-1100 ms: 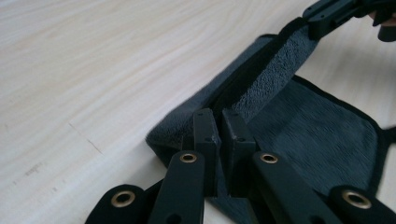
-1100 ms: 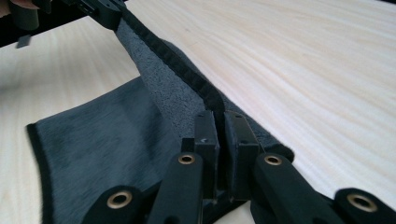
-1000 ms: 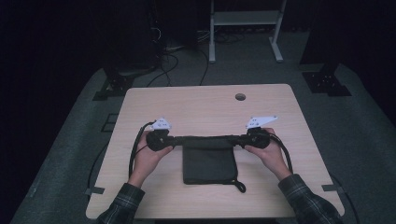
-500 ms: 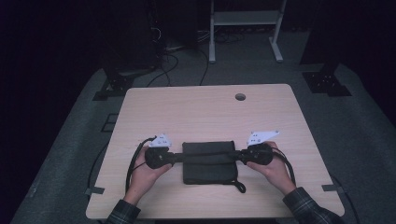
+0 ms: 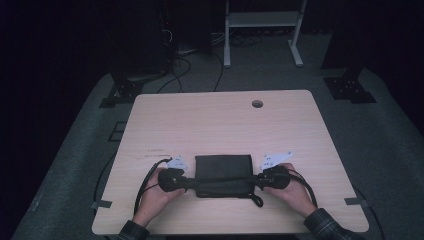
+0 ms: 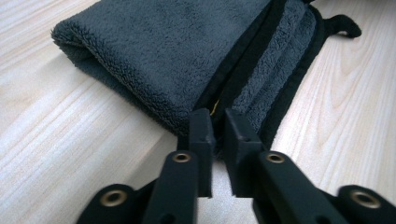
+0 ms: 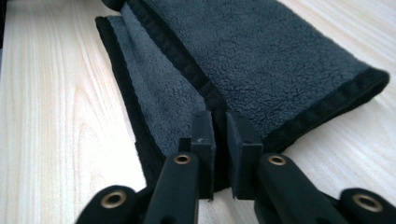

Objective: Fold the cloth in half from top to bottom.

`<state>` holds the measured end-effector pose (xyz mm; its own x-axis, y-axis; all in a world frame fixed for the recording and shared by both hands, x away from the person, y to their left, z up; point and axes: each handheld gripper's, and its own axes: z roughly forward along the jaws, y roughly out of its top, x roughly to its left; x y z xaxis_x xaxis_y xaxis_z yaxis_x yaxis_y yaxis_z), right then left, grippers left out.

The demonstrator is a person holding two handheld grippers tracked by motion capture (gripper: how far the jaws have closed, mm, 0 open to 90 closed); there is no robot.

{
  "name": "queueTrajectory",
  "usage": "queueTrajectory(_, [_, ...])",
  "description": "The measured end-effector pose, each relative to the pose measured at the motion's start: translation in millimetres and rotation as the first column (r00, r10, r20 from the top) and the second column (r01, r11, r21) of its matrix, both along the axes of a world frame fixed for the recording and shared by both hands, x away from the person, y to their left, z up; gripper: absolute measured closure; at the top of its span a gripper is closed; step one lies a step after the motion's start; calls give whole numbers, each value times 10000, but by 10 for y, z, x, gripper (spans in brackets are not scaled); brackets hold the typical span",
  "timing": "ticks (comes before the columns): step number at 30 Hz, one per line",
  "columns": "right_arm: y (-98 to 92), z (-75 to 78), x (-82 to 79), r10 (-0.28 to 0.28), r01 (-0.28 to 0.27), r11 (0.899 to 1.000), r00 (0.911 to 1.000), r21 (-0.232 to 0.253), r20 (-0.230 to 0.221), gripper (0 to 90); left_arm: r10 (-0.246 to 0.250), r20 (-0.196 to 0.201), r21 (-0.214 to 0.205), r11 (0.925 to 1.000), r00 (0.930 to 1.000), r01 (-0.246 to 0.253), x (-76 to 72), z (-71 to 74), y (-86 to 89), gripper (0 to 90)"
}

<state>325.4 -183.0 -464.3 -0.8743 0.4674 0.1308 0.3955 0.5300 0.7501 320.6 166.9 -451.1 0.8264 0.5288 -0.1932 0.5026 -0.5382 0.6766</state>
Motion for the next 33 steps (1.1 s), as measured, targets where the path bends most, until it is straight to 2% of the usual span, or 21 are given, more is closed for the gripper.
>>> queueTrajectory(3, [-40,70,-4,35,-35,9990,10000,435,-19,734,-145,271,-284,9995,9995,152,-21,90,22,720])
queueTrajectory(9, [-134,294,-14,-196,142,9909,9990,1337,397,734,-189,756,-866,9959,9970,254,-29,270,37,720])
queueTrajectory(12, [-121,288,36,-367,307,9916,9983,1255,460,770,-66,923,-984,9950,9957,158,58,272,7,746])
queueTrajectory(17, [14,144,113,-168,151,9966,9997,810,198,807,140,723,-1191,9929,9973,-53,182,178,-77,792])
queueTrajectory(20, [99,91,100,145,-145,9976,9999,672,1,814,-114,494,-1107,9937,9987,168,142,118,-120,794])
queueTrajectory(25, [168,31,-8,636,-623,9971,9976,435,-279,824,-690,-35,-816,9943,9976,685,-23,11,-146,788])
queueTrajectory(29, [176,-38,-108,935,-934,9956,9948,50,-406,832,-829,-274,-458,9956,9962,816,-111,-62,-146,784])
queueTrajectory(33, [185,-66,-179,975,-977,9951,9951,-176,-153,833,-758,-312,-372,9965,9966,747,-134,-110,-163,781])
